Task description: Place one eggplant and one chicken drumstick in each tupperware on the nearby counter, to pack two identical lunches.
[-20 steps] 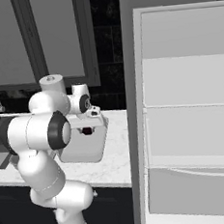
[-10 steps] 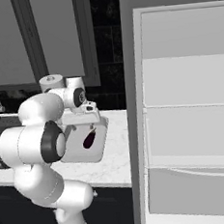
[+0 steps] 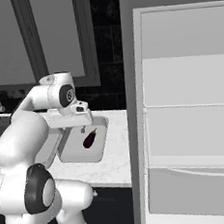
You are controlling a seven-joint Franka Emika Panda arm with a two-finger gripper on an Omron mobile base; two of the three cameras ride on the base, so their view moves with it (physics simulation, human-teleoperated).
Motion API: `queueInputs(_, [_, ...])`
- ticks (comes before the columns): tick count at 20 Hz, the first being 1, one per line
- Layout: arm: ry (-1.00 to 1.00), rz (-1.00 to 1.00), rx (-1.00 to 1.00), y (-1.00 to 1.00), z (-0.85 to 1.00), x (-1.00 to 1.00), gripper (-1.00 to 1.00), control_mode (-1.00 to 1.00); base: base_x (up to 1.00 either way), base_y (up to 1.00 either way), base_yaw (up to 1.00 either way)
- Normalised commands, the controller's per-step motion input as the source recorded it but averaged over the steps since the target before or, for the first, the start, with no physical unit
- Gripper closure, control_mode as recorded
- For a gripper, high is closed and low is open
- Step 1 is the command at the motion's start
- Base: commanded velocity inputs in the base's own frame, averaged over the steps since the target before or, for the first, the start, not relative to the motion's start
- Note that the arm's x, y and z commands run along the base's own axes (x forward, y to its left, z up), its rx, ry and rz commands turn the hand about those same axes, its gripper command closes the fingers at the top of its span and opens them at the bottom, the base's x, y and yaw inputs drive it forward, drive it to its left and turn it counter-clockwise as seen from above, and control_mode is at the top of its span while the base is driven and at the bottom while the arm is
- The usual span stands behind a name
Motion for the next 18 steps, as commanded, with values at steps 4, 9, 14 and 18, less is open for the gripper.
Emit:
queueInputs(4, [-0.08,0.0,0.0,0.0,0.01,-1.0,-1.0,-1.0,0.0,0.0,0.0])
queueInputs(9, [-0.16,0.0,0.0,0.0,0.26,-1.0,-1.0,-1.0,0.0,0.0,0.0])
queueInputs(14, [-0.13,0.01,0.0,0.0,0.88,-0.87,-1.0,-1.0,0.0,0.0,0.0])
queueInputs(18, [-0.12,0.02,0.0,0.01,0.39,-0.39,-1.0,-1.0,0.0,0.0,0.0])
